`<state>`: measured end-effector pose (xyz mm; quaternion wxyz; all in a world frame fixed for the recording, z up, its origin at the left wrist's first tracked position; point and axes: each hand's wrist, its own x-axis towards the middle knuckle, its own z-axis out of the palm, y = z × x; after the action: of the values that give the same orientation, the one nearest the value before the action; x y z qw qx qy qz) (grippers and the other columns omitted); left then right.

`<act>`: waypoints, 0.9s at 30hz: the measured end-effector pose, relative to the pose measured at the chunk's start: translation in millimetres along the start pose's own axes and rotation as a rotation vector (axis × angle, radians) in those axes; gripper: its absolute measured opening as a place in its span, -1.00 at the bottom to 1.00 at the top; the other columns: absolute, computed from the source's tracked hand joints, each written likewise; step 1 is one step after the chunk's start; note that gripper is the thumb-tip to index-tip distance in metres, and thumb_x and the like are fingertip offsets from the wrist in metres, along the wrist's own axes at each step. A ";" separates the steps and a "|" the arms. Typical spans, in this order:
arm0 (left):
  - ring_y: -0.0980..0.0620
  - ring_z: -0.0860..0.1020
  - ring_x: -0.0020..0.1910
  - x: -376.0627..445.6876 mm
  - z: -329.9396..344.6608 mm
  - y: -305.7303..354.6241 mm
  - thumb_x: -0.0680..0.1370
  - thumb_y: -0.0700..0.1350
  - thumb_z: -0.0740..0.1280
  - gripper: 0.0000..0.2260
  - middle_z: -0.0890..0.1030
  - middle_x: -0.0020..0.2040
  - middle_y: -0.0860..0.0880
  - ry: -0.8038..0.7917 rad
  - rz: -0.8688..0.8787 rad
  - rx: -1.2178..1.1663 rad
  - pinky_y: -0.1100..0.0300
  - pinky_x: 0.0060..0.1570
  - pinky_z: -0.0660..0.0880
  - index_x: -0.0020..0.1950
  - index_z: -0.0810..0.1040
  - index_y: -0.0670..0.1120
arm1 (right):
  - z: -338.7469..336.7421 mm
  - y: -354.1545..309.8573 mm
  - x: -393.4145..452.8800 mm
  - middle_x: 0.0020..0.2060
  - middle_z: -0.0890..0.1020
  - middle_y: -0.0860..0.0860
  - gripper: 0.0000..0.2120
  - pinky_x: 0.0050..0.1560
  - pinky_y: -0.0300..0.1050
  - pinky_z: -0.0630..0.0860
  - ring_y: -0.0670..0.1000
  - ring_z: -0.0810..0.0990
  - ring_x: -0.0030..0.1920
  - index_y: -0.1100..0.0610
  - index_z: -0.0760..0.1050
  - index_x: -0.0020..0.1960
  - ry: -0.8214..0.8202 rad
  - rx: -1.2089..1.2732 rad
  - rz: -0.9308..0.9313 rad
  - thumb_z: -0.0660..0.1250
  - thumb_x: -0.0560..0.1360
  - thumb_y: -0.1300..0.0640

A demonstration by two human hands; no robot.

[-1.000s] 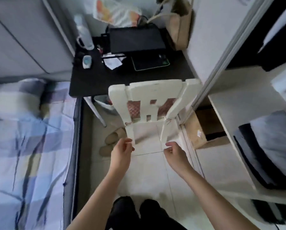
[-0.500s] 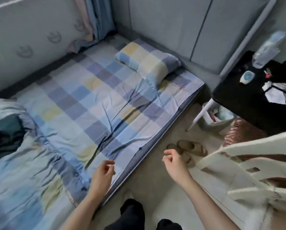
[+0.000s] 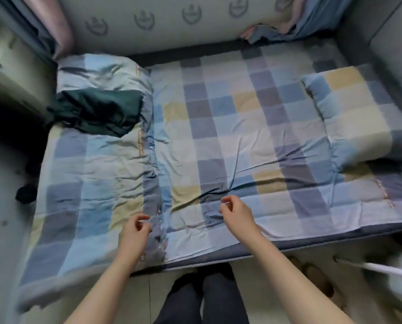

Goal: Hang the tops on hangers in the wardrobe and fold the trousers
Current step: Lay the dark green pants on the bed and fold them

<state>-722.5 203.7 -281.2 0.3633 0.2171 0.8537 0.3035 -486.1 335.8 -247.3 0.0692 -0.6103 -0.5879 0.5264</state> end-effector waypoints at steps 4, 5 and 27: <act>-0.08 0.62 -0.16 11.8 7.1 2.9 0.55 -0.25 0.29 -0.84 0.64 -0.21 -0.06 0.098 -0.094 -0.057 0.04 -0.12 0.53 -0.02 0.54 0.02 | 2.4 -30.4 52.7 0.04 0.58 0.02 -0.79 -0.10 -0.18 0.33 0.00 0.50 -0.02 0.12 0.45 0.18 -0.092 -0.111 -0.048 0.16 0.59 0.12; -0.06 0.62 -0.16 20.1 7.2 3.6 0.55 -0.26 0.29 -0.83 0.64 -0.22 -0.05 0.129 -0.120 -0.065 0.04 -0.11 0.53 -0.02 0.54 0.02 | 6.7 -41.3 69.7 0.03 0.58 0.02 -0.79 -0.10 -0.18 0.32 -0.01 0.48 -0.04 0.13 0.46 0.18 -0.111 -0.144 -0.061 0.16 0.59 0.12; -0.10 0.52 0.10 459.4 -29.4 -64.8 0.55 -0.18 0.25 -0.81 0.56 0.15 -0.08 0.254 0.045 0.193 0.09 0.09 0.43 0.14 0.53 -0.12 | 282.8 -144.4 415.9 -0.07 0.63 0.05 -0.87 0.02 0.01 0.52 0.08 0.59 0.01 0.10 0.50 0.03 -0.197 -0.133 -0.284 0.19 0.54 0.16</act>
<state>-1049.3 417.9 -533.2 0.2228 0.2301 0.9129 0.2530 -886.0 556.6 -502.4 0.0444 -0.4697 -0.7057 0.5287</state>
